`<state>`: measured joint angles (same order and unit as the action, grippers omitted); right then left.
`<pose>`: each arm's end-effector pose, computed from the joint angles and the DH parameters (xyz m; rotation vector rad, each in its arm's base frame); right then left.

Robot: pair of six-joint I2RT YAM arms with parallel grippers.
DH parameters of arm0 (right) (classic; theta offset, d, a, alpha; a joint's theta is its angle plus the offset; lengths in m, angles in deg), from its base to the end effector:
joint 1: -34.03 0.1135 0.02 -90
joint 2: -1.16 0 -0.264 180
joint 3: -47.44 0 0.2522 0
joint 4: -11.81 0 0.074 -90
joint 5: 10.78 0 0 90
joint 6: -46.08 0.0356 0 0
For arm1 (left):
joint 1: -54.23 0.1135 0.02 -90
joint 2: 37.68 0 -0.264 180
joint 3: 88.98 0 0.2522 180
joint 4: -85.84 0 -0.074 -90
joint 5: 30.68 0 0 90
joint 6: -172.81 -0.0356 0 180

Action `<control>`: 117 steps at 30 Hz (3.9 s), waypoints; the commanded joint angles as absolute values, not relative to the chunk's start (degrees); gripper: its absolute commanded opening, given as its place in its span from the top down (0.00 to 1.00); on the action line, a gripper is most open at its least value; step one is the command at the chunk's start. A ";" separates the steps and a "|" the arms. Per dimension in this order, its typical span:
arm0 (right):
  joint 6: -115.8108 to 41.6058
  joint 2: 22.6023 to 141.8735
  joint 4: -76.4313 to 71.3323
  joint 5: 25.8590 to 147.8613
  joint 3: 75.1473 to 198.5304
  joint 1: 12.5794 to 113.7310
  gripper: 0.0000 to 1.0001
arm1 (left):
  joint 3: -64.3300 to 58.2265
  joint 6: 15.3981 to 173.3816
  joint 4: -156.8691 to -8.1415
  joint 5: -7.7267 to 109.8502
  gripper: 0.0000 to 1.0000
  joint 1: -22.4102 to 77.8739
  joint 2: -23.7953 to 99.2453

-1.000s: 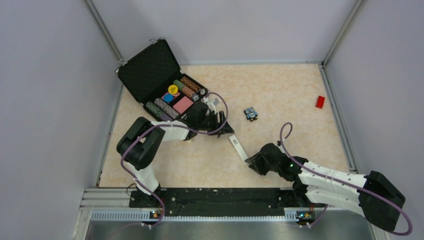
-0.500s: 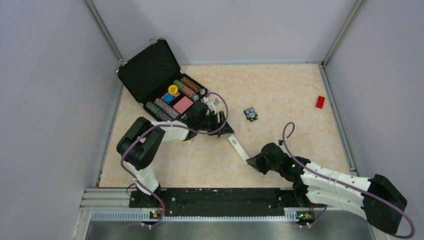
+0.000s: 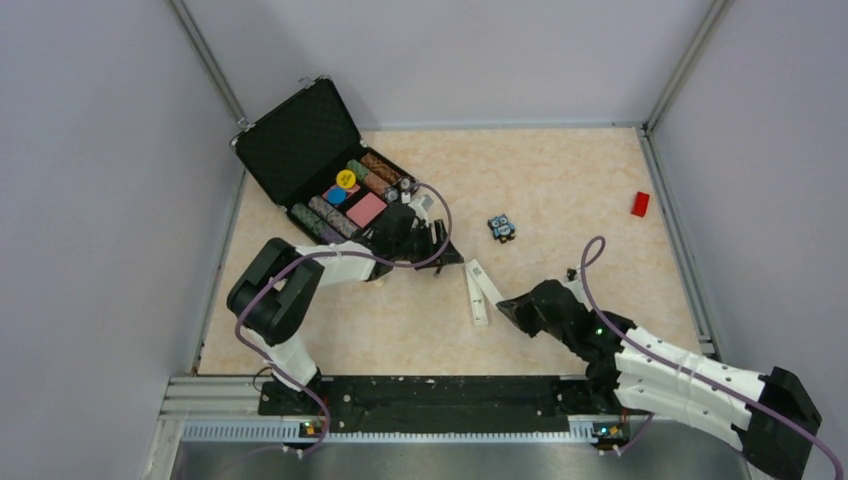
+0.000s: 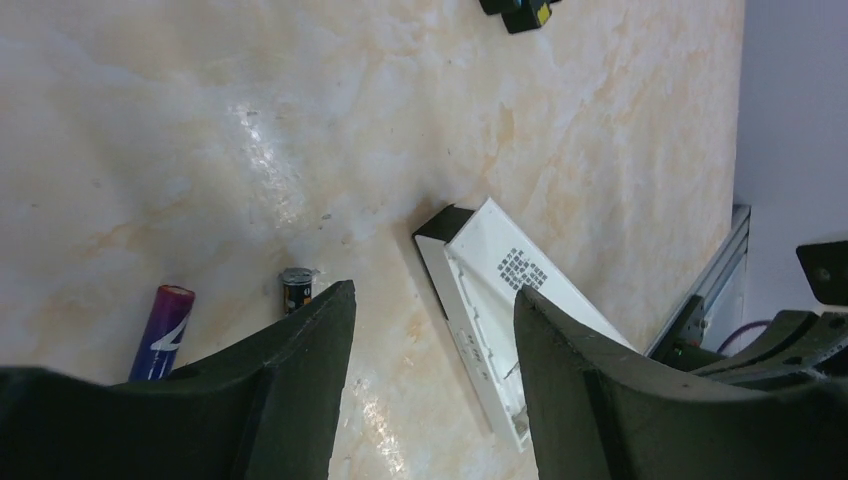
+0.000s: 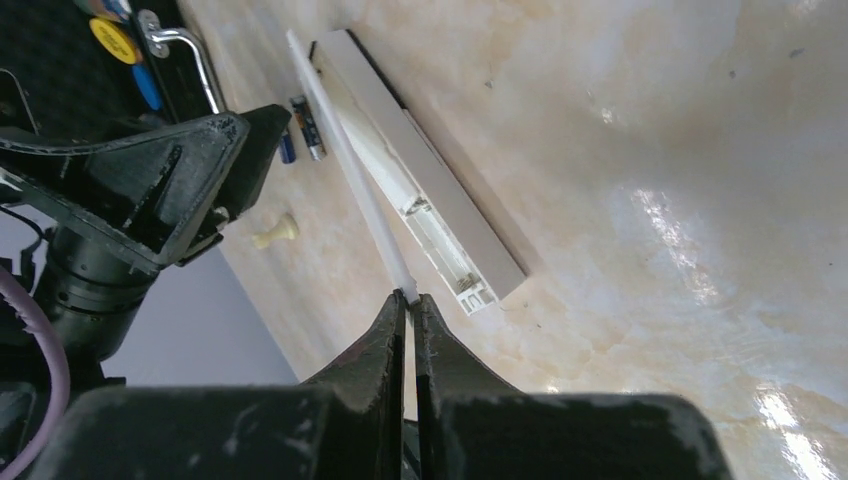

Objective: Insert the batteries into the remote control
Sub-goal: Remove the battery cover from the remote control, then place the battery cover at the center of the board, then pick up the battery from the center of the board.

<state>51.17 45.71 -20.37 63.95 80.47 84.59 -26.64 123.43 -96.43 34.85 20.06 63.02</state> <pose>0.1072 0.1155 0.1735 1.0820 2.2637 0.9241 0.2836 -0.2103 0.1537 0.1286 2.3986 -1.1487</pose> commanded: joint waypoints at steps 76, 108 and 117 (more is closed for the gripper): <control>4.38 110.56 -25.99 58.23 138.81 85.30 0.59 | -30.79 128.93 -49.52 83.06 0.22 21.97 10.22; -9.10 113.49 -26.36 56.12 137.46 87.58 0.94 | -34.57 131.50 -49.28 82.18 0.22 21.94 3.72; -15.40 99.65 -19.33 71.85 129.27 84.93 0.94 | -37.92 127.76 -59.60 69.14 0.22 21.90 1.21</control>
